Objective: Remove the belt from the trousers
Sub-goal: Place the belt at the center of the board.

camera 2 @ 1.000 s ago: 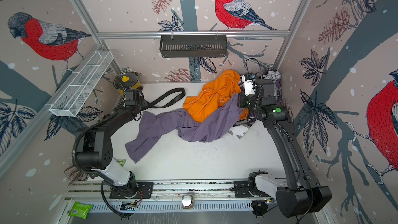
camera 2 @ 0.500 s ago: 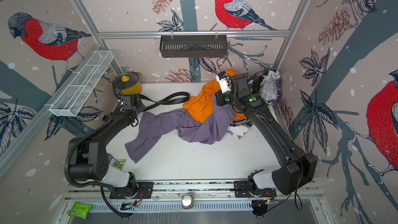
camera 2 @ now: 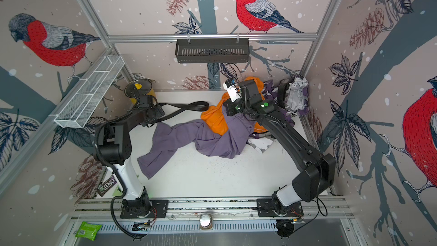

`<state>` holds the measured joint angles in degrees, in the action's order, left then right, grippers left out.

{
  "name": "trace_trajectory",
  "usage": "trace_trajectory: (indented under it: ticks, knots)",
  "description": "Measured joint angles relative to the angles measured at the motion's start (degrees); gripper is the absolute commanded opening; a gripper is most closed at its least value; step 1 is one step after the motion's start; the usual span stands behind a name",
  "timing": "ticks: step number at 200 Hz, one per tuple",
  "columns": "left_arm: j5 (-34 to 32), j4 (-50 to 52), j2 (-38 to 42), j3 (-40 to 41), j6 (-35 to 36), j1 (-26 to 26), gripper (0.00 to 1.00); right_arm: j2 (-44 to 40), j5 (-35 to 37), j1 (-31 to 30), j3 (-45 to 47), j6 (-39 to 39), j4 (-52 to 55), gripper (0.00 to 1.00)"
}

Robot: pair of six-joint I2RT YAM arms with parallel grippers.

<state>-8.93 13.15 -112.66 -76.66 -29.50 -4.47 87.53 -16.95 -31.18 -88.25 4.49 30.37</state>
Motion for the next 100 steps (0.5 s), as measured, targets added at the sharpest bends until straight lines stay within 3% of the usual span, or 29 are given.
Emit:
trace_trajectory:
  ticks: [53, 72, 100]
  knots:
    - [3.50, 1.75, -3.82, -1.86, -0.50, -1.18, 0.90, 3.74, -1.70, -3.15, -3.82, -0.20, 0.02, 0.00]
    - [4.13, 1.33, -3.58, -0.57, -0.85, -1.49, 0.81, 3.69, -1.62, -3.15, -3.85, -0.20, 0.02, 0.00]
    - [5.53, -0.50, -3.45, 0.63, -2.23, -2.84, 0.82, 3.69, -1.62, -3.23, -3.96, -0.22, 0.39, 0.00]
